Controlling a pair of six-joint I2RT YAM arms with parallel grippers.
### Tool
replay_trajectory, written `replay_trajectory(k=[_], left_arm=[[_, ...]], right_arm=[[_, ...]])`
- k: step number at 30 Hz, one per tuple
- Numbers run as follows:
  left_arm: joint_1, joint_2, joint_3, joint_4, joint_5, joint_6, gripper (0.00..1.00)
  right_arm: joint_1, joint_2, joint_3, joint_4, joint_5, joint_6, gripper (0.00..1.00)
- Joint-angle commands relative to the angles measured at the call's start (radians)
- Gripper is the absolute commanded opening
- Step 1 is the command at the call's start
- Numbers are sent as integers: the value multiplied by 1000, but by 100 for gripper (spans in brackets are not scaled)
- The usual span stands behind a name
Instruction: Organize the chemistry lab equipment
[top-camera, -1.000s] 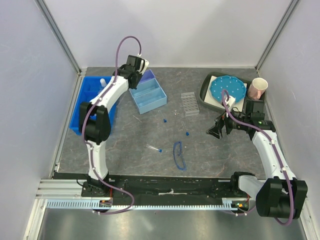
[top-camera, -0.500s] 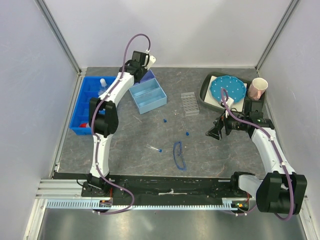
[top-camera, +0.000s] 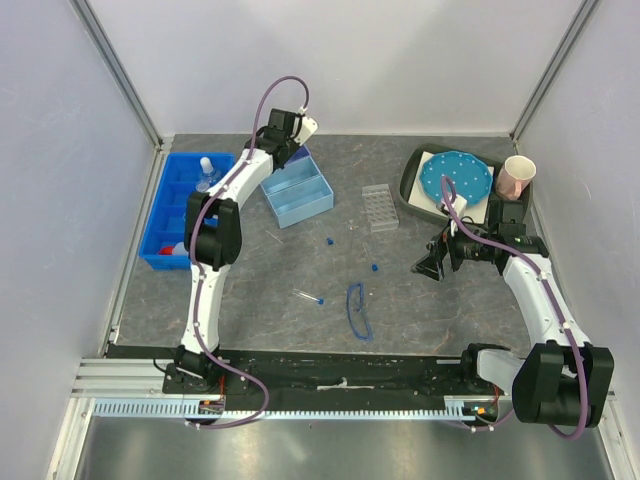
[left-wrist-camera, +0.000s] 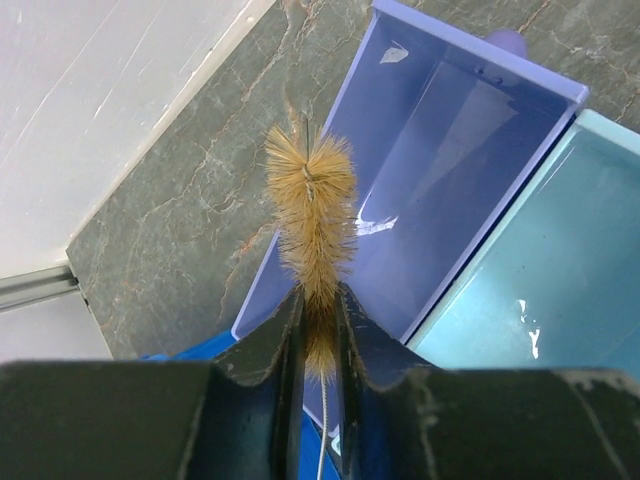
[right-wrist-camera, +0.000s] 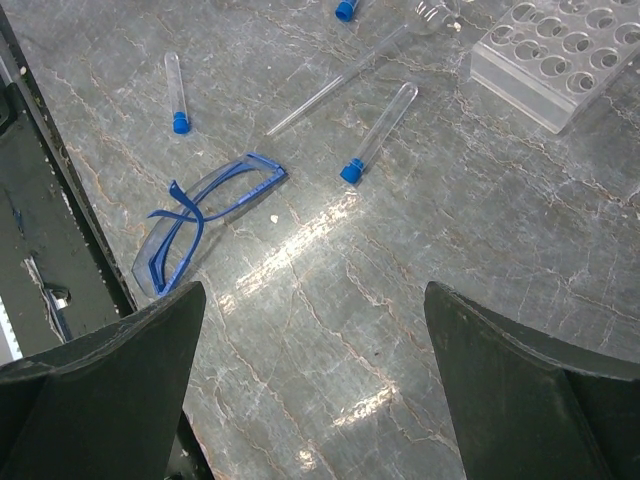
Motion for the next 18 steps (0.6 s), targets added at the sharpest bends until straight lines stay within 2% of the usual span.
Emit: replay_trajectory(k=[1, 14, 18], left_arm=[[15, 18, 12, 63, 17, 43, 23], [24, 42, -11, 57, 93, 40, 34], [23, 42, -17, 54, 98, 42, 44]], right_arm=[[-4, 5, 42, 6, -33, -34, 98], [-2, 16, 40, 4, -29, -38, 98], [-2, 16, 40, 3, -25, -41, 98]])
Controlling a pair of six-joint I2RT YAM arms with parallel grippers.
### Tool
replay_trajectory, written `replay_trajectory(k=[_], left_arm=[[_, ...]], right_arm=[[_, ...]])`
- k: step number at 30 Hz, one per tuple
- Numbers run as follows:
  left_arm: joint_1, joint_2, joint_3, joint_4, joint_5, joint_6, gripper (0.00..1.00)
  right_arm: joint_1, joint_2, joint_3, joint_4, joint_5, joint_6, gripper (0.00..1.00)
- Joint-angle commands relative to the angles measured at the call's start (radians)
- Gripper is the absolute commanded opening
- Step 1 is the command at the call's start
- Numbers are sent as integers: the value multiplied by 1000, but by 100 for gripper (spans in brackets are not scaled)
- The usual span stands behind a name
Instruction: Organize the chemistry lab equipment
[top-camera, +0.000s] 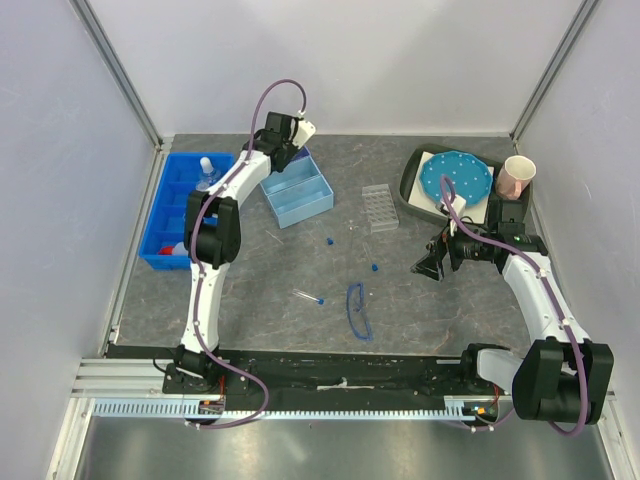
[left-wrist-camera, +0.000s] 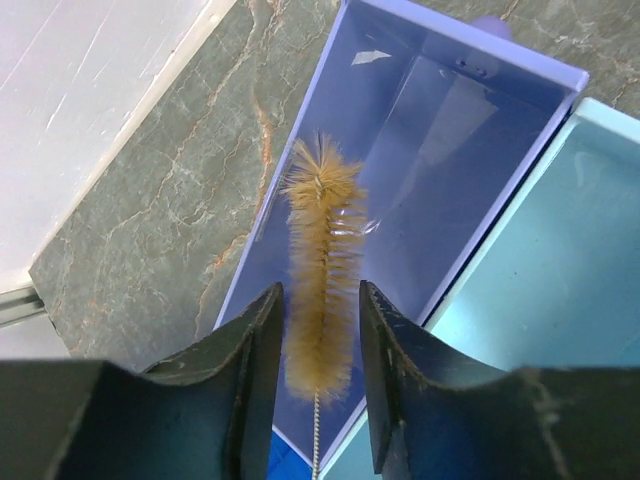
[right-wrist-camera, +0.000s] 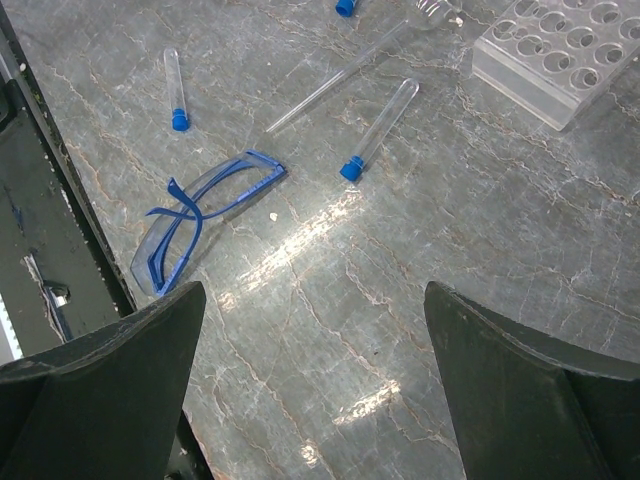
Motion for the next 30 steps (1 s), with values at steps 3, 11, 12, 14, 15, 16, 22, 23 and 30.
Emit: replay_trajectory(k=[3, 11, 12, 14, 15, 16, 22, 23, 30], left_arm=[[0, 10, -4, 32, 28, 26, 53], [0, -22, 30, 31, 23, -17, 68], [0, -29, 33, 31, 23, -20, 69], [-1, -51, 45, 26, 25, -38, 70], [0, -62, 48, 23, 28, -50, 71], [-1, -73, 56, 20, 31, -67, 72], [0, -200, 12, 32, 34, -177, 73], [-1, -228, -13, 44, 36, -196, 74], [0, -560, -353, 230, 79, -386, 89]], right_arm=[[-2, 1, 36, 7, -24, -34, 98], [-4, -5, 35, 4, -21, -42, 98], [-4, -5, 35, 4, -21, -43, 98], [-4, -7, 35, 4, -21, -43, 98], [-4, -8, 35, 4, -21, -46, 98], [-4, -8, 33, 4, -22, -47, 98], [-4, -25, 27, 7, -8, -59, 98], [-4, -30, 26, 12, -5, -59, 98], [-4, -65, 12, 38, 25, -56, 98]])
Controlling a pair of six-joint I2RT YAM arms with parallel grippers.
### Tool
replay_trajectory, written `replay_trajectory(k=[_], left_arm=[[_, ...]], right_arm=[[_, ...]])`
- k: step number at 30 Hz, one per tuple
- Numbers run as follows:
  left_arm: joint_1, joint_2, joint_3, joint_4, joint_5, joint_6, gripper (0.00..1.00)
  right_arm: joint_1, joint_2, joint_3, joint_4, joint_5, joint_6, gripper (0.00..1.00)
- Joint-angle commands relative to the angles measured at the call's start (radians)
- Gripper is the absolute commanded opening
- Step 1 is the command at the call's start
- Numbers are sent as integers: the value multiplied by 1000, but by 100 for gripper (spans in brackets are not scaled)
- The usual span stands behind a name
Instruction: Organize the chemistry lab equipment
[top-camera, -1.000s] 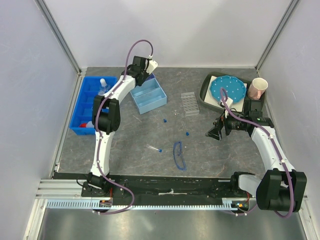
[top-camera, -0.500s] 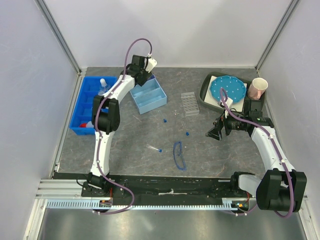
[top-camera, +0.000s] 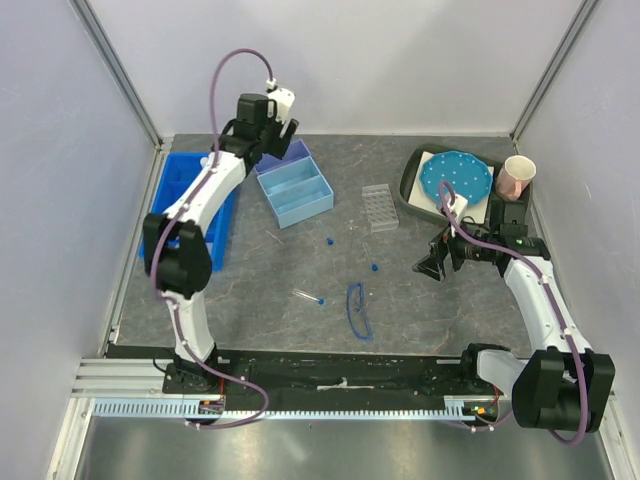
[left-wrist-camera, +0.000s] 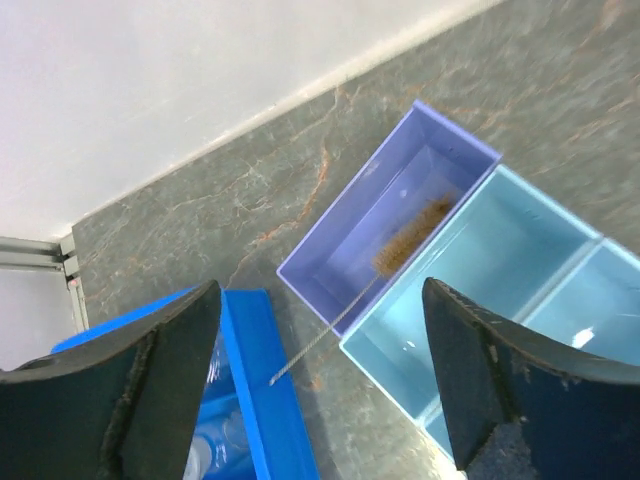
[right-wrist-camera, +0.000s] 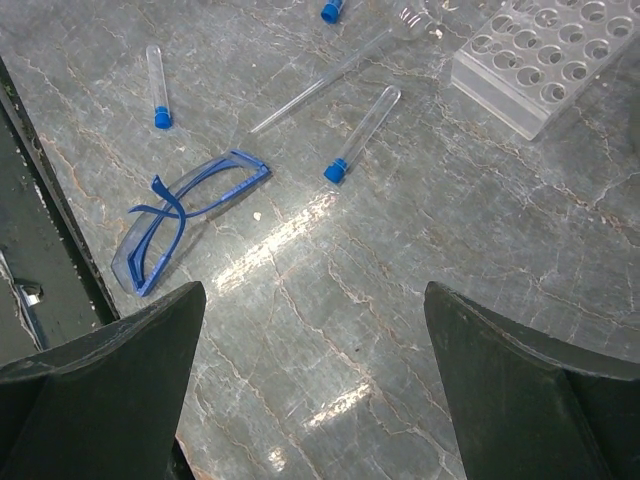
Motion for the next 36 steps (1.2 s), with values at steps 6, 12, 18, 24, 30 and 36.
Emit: replay_trajectory(k=[6, 12, 18, 24, 30, 36], left_arm=[[2, -567, -475, 231, 73, -330, 100], [32, -966, -837, 220, 163, -514, 100], [38, -1288, -1147, 124, 257, -629, 100], [38, -1517, -1264, 76, 389, -589, 100], [38, -1615, -1295, 99, 423, -539, 99], [37, -1635, -1284, -6, 317, -536, 99]], right_arm=[[-4, -57, 3, 56, 32, -22, 98], [-5, -86, -17, 93, 27, 0, 98], [-4, -56, -5, 97, -2, 30, 98], [109, -19, 88, 16, 71, 14, 98], [401, 91, 188, -29, 289, 61, 98], [608, 216, 231, -38, 409, 66, 98]])
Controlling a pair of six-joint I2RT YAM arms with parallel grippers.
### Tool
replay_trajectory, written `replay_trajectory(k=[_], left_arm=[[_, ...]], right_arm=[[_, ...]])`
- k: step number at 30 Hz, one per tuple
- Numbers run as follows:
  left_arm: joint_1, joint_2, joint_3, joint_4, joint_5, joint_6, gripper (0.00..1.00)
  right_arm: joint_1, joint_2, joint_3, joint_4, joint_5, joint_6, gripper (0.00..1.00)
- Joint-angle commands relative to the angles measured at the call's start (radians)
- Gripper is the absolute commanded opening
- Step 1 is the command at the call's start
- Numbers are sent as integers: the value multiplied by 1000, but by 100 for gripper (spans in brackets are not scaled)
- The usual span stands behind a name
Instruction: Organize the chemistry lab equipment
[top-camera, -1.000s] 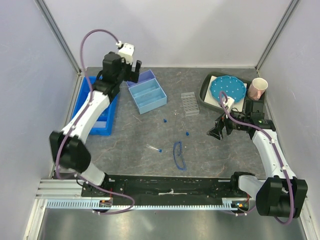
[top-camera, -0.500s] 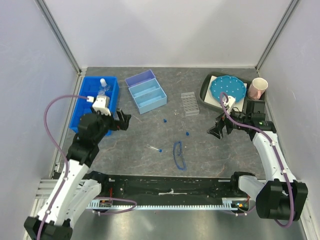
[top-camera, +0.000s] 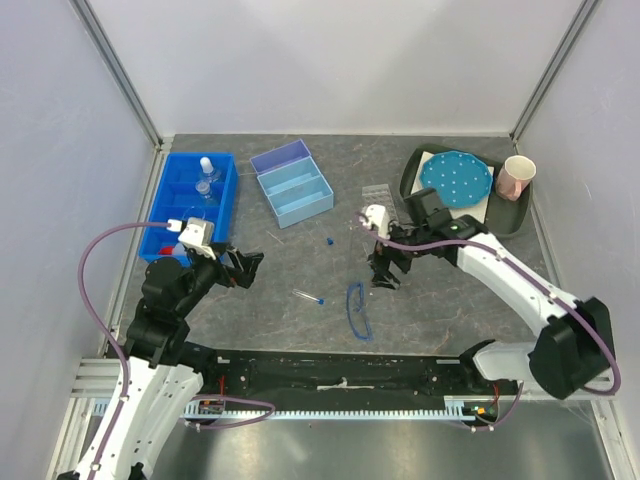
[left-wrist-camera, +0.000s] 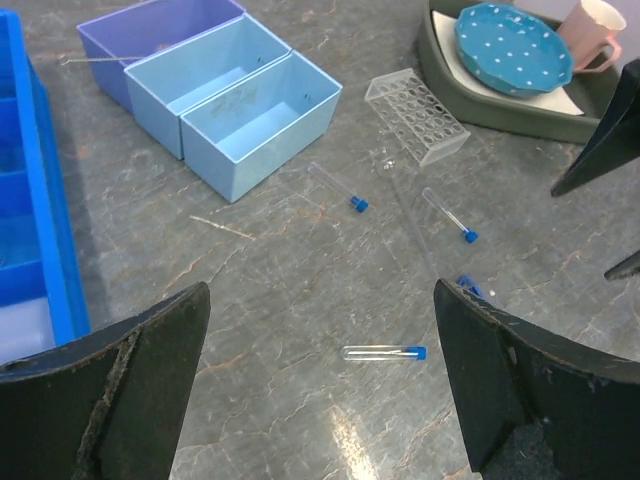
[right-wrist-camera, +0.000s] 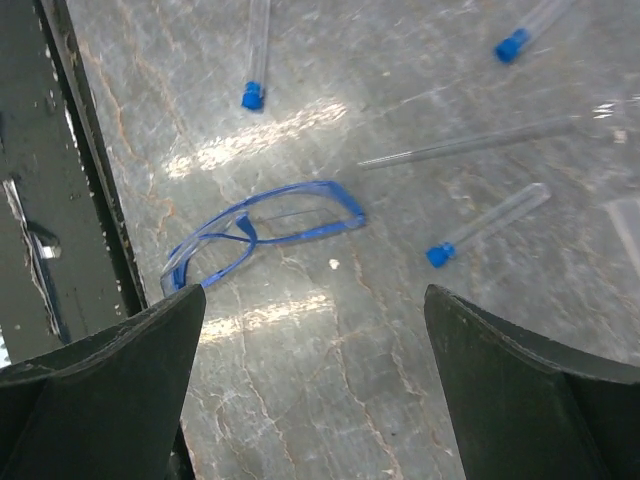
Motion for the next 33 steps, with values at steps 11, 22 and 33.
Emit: replay_trajectory(k=[11, 22, 33], left_arm=[[2, -61, 0, -31, -110, 32, 99], [2, -73, 0, -33, -141, 32, 99], [2, -70, 0, -35, -141, 32, 99]], right_arm=[[141, 163, 36, -161, 116, -848, 98], [172, 341, 67, -39, 82, -939, 83], [245, 387, 9, 93, 128, -862, 60]])
